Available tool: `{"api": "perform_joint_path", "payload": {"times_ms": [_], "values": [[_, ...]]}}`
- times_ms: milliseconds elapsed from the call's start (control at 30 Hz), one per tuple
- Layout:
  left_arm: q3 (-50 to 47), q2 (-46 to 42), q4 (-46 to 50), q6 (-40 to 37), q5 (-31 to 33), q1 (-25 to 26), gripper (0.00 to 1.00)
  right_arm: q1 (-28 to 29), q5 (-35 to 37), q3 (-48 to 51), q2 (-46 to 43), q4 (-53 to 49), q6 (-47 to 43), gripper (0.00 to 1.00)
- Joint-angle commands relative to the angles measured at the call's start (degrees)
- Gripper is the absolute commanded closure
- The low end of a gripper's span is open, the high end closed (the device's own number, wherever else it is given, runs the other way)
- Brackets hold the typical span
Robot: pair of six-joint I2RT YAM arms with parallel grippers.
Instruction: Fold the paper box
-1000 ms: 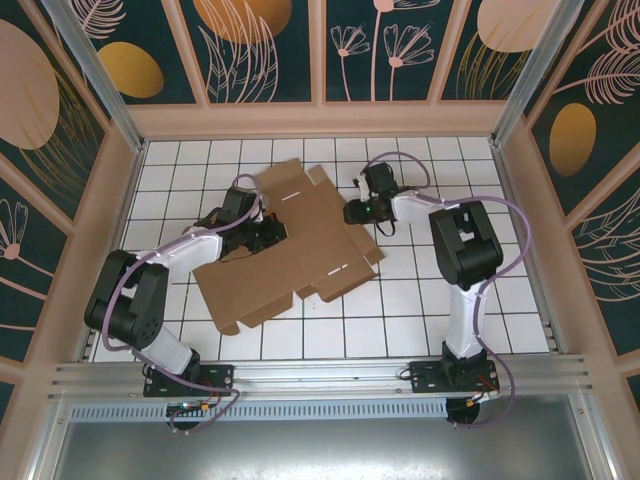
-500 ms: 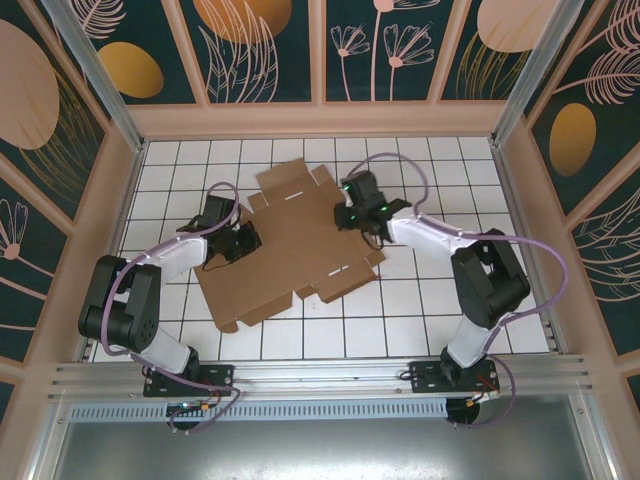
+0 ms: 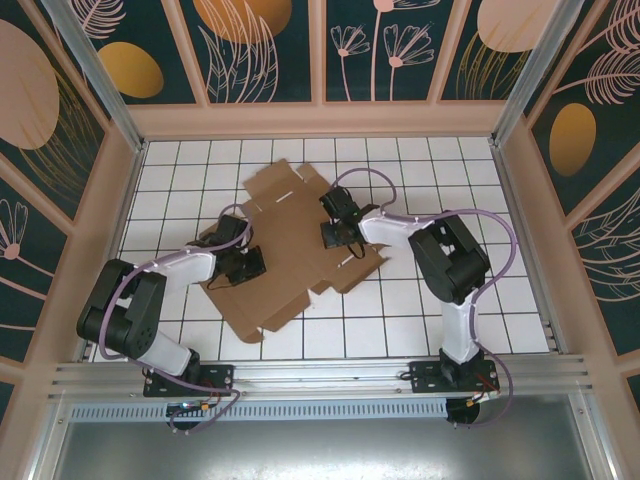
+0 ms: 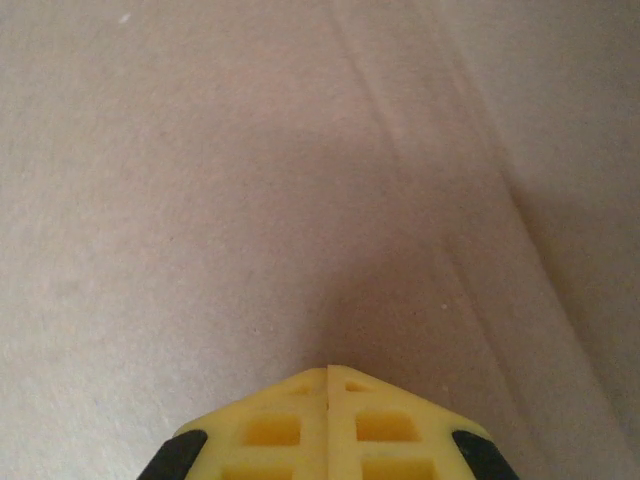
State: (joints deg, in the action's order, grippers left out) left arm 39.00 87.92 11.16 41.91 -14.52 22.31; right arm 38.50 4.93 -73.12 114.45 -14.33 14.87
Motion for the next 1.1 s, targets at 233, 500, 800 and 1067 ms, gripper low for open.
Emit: {"api": "perform_joint_path", "payload": {"times_ms": [233, 500, 800, 1067], "values": [[3.47, 4.75, 7.94, -5.86, -2.42, 11.70, 1.00, -3.46, -6.56, -10.72, 9.64, -5.76, -3.07, 1.00], [8.52, 9.64, 6.23, -5.73, -2.46, 18.86, 1.00, -2.32, -8.11, -12.28, 11.38, -6.25, -4.04, 1.00], [14.91, 14.63, 3.88, -6.56, -3.84, 21.49, 1.00, -2.11, -9.90, -9.50, 10.05, -5.16, -4.97, 1.00], [19.54, 10.70, 8.13, -9.82, 1.95, 21.06, 1.00, -4.59, -11.04, -5.79, 1.92, -4.01, -4.06, 1.00]]}}
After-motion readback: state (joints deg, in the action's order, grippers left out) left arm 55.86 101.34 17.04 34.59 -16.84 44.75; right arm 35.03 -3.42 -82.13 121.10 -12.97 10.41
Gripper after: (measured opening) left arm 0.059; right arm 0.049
